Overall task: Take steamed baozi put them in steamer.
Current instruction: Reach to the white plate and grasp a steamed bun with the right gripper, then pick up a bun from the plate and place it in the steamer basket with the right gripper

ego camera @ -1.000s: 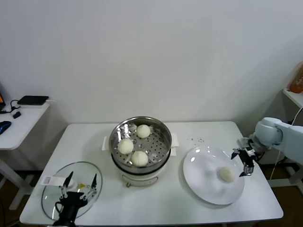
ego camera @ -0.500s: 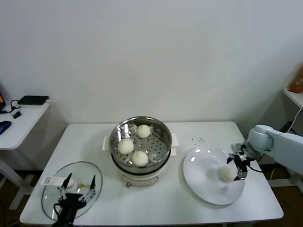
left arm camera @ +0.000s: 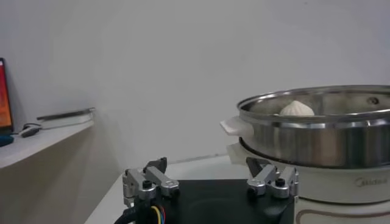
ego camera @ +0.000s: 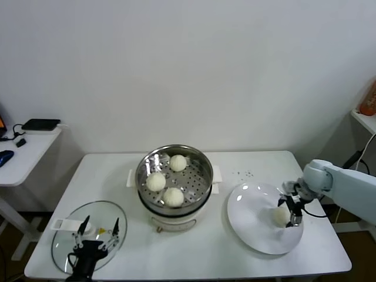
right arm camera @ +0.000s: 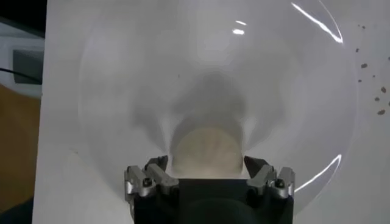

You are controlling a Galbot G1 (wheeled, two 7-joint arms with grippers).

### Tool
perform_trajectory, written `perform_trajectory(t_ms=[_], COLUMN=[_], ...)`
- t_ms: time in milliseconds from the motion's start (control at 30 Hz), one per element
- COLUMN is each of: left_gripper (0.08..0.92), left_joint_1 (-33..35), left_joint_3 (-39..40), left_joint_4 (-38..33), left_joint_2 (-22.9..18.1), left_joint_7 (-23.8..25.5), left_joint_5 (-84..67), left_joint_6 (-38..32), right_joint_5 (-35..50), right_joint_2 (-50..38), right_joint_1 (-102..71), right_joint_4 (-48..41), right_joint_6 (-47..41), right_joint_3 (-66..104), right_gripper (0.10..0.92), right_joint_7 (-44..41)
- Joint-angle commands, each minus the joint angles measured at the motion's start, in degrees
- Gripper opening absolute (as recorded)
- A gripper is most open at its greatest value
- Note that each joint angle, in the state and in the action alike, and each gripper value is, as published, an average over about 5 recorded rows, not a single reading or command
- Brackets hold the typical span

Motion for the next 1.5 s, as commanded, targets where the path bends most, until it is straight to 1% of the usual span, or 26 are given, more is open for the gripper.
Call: perform_trajectory(t_ms=[33, 133, 333, 500, 600, 800, 967, 1167, 1300, 1500], left_gripper=[0.823, 0.823, 0.823, 0.823, 0.823, 0.823, 0.823, 0.823, 0.823, 0.823], left_joint_1=[0.0, 0.0, 0.0, 0.1, 0.1, -0.5, -0.8, -0.9, -0.9, -0.8], left_joint_3=[0.0, -0.1, 0.0, 0.0, 0.0, -0.3, -0.3, -0.3, -0.2, -0.2], left_joint_4=[0.1, 0.2, 0.2, 0.2, 0.2, -0.2, -0.3, -0.4, -0.5, -0.6], left_joint_2=[0.0, 0.0, 0.0, -0.1, -0.1, -0.1, 0.0, 0.2, 0.2, 0.2], left_joint_7=[0.0, 0.0, -0.1, -0.1, -0.1, 0.0, 0.0, 0.0, 0.0, -0.1], left_joint_5=[0.0, -0.1, -0.1, -0.1, -0.2, -1.2, -1.2, -1.2, -1.2, -1.5], left_joint_6=[0.0, 0.0, -0.1, -0.2, -0.3, 0.2, 0.4, 0.3, 0.3, 0.3], right_joint_5=[-0.1, 0.0, 0.4, 2.0, 5.0, 16.6, 24.8, 35.7, 41.0, 44.1], right_joint_2=[0.6, 0.6, 0.4, 0.1, 0.2, 1.3, 6.1, 15.1, 20.4, 26.9], right_joint_1=[-1.2, -1.1, -0.7, 1.2, 5.5, 21.9, 36.8, 47.8, 51.4, 50.9], right_joint_4=[-1.2, -1.4, -1.2, -0.2, 1.1, 6.3, 8.2, 7.4, 6.0, 3.1], right_joint_6=[-0.1, -0.1, -0.1, -0.4, -0.8, -2.4, -2.2, -1.3, -1.1, -1.2], right_joint_3=[1.1, 1.2, 1.1, 0.3, -2.5, -13.2, -23.9, -31.3, -32.5, -31.7], right_gripper=[0.823, 0.808, 0.700, 0.669, 0.663, 0.662, 0.662, 0.662, 0.662, 0.662], right_joint_7=[-0.1, -0.3, -0.7, -0.7, -0.6, -0.6, -1.6, -3.0, -3.2, -3.2])
